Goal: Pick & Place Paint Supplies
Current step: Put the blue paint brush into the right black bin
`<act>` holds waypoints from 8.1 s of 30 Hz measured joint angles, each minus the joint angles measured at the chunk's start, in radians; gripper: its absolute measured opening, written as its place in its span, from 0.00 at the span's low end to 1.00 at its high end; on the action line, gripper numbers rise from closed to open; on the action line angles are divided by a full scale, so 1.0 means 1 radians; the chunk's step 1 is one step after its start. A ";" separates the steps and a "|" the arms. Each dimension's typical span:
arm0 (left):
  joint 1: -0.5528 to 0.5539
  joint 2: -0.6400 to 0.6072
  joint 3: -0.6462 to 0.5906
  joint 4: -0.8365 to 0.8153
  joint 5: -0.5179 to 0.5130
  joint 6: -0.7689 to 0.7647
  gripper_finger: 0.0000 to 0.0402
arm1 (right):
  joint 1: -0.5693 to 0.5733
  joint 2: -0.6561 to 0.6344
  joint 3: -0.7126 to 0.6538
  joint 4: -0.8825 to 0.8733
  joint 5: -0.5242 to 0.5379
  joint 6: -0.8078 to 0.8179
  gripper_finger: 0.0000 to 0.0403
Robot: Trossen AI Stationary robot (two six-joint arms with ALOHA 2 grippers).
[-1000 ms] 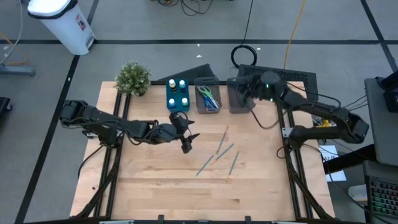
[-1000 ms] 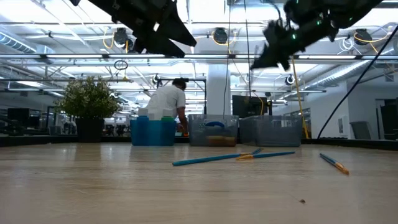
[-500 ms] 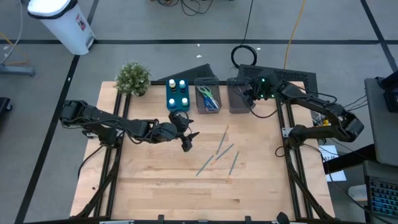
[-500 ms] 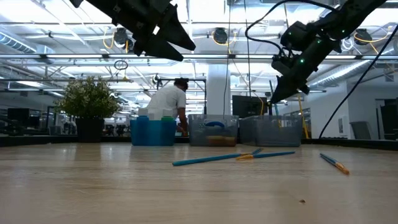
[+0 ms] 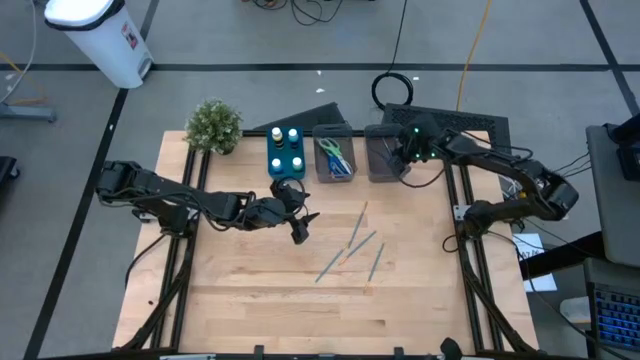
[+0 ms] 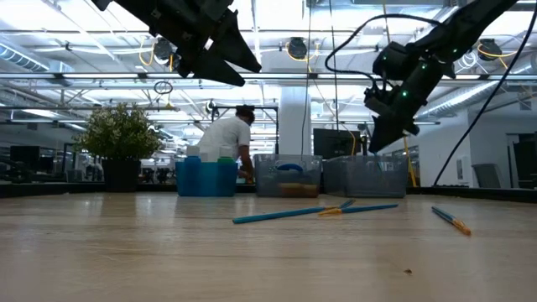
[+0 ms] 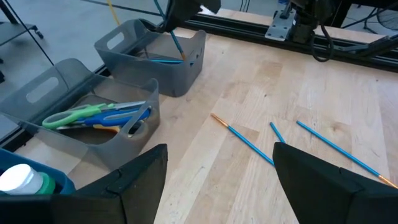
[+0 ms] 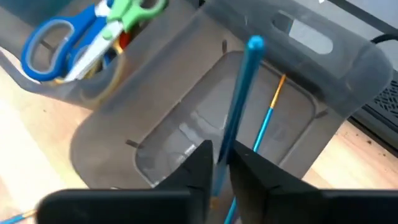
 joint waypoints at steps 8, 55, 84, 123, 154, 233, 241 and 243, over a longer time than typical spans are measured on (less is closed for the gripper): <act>0.000 0.000 0.000 -0.002 0.000 0.000 0.75 | 0.000 0.025 0.000 0.020 0.010 -0.009 0.35; 0.000 0.000 0.000 -0.027 0.002 -0.031 0.75 | 0.568 0.363 -0.071 0.307 -0.102 -0.271 0.36; 0.000 0.000 0.000 -0.046 0.001 -0.055 0.75 | 0.570 0.072 -0.208 0.071 -0.094 -0.331 0.31; 0.000 0.000 0.000 -0.043 -0.002 -0.054 0.75 | 0.590 0.072 -0.384 0.156 -0.031 -0.270 0.00; 0.010 0.000 0.000 -0.012 -0.003 -0.054 0.75 | 0.628 -0.395 -0.385 0.377 0.291 -0.070 0.00; -0.047 0.650 0.202 0.201 0.108 -0.065 0.75 | 0.688 -0.306 -0.383 0.837 0.215 0.105 0.33; -0.047 0.684 0.266 0.032 0.113 -0.147 0.69 | 0.688 -0.300 -0.384 0.833 0.215 0.106 0.33; -0.048 0.684 0.266 0.018 0.119 -0.177 0.62 | 0.688 -0.300 -0.384 0.828 0.215 0.119 0.33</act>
